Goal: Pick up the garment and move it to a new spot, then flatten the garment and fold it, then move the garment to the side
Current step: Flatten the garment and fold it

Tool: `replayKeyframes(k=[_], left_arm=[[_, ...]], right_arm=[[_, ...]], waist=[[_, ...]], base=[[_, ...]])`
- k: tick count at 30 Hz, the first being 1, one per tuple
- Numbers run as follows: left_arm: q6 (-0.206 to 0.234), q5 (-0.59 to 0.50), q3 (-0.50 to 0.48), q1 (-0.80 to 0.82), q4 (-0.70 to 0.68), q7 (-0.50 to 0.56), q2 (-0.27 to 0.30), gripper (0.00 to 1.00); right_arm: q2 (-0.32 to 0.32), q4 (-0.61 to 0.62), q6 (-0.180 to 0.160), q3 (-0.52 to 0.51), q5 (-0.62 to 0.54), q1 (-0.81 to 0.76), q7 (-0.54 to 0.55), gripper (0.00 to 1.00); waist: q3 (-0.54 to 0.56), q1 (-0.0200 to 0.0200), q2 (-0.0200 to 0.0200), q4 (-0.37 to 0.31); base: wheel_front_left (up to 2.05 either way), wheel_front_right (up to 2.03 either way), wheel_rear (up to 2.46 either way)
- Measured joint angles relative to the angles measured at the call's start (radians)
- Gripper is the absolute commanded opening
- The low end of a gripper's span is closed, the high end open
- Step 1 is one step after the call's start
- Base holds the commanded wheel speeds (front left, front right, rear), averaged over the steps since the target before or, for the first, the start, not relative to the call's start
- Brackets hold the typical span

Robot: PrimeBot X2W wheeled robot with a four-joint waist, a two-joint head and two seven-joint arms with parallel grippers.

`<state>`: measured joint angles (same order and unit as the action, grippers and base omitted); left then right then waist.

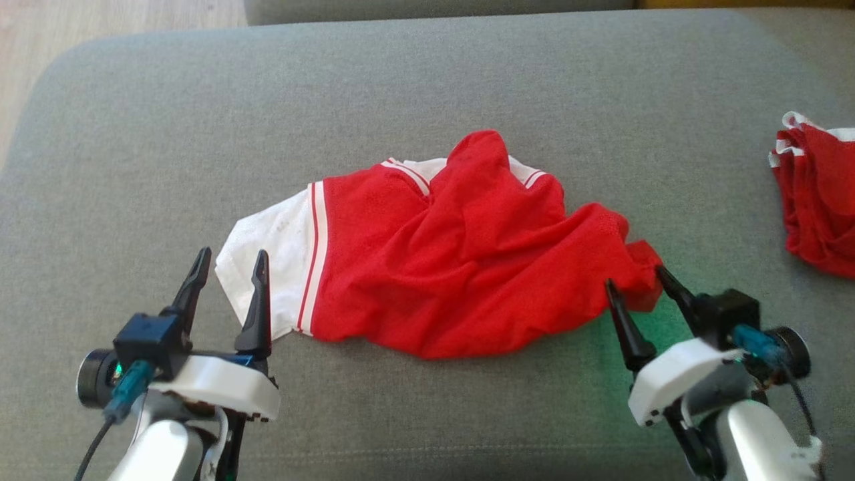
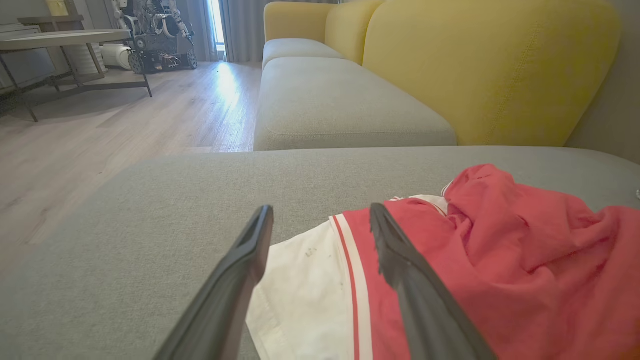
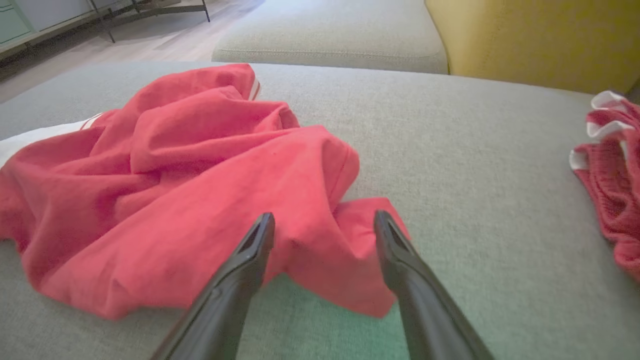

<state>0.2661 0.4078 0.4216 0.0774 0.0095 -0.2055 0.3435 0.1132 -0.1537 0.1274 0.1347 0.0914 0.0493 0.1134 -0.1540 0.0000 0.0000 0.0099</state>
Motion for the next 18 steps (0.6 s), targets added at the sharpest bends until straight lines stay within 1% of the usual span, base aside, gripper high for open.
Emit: replayKeyframes(k=[2,3,4,5,10,18], left_arm=[[-0.002,0.000,0.003,0.003,0.006,0.000,-0.001,1.00],[-0.002,0.000,0.006,0.007,0.010,0.000,-0.002,1.00],[-0.002,0.000,0.008,0.011,0.013,-0.001,-0.002,1.00],[-0.003,0.000,0.011,0.014,0.014,-0.004,-0.003,1.00],[-0.003,0.000,0.016,0.030,0.025,-0.009,-0.004,1.00],[-0.004,0.000,0.017,0.039,0.026,-0.018,-0.007,1.00]], right_arm=[[0.004,-0.024,0.000,0.020,-0.014,0.021,-0.001,1.00],[0.005,-0.035,0.000,0.028,-0.014,0.027,-0.004,0.93],[0.007,-0.046,0.000,0.037,-0.013,0.030,-0.005,0.31],[0.009,-0.055,0.000,0.044,-0.012,0.030,-0.005,0.00],[0.021,-0.059,0.000,0.048,0.007,0.046,-0.018,0.00],[0.030,0.056,0.000,0.023,0.027,0.082,-0.015,0.00]], waist=[[-0.009,0.0000,0.0000,0.002],[-0.012,0.0000,0.0000,0.003],[-0.015,0.0000,0.0000,0.004],[-0.018,0.0000,0.0000,0.005],[-0.025,0.0000,0.0000,0.011],[-0.042,0.0000,0.0000,0.017]], base=[[0.00,0.00,0.00],[0.00,0.00,0.00],[0.00,0.00,0.00],[0.00,0.00,0.00],[0.00,0.00,0.00],[0.00,0.00,0.00]])
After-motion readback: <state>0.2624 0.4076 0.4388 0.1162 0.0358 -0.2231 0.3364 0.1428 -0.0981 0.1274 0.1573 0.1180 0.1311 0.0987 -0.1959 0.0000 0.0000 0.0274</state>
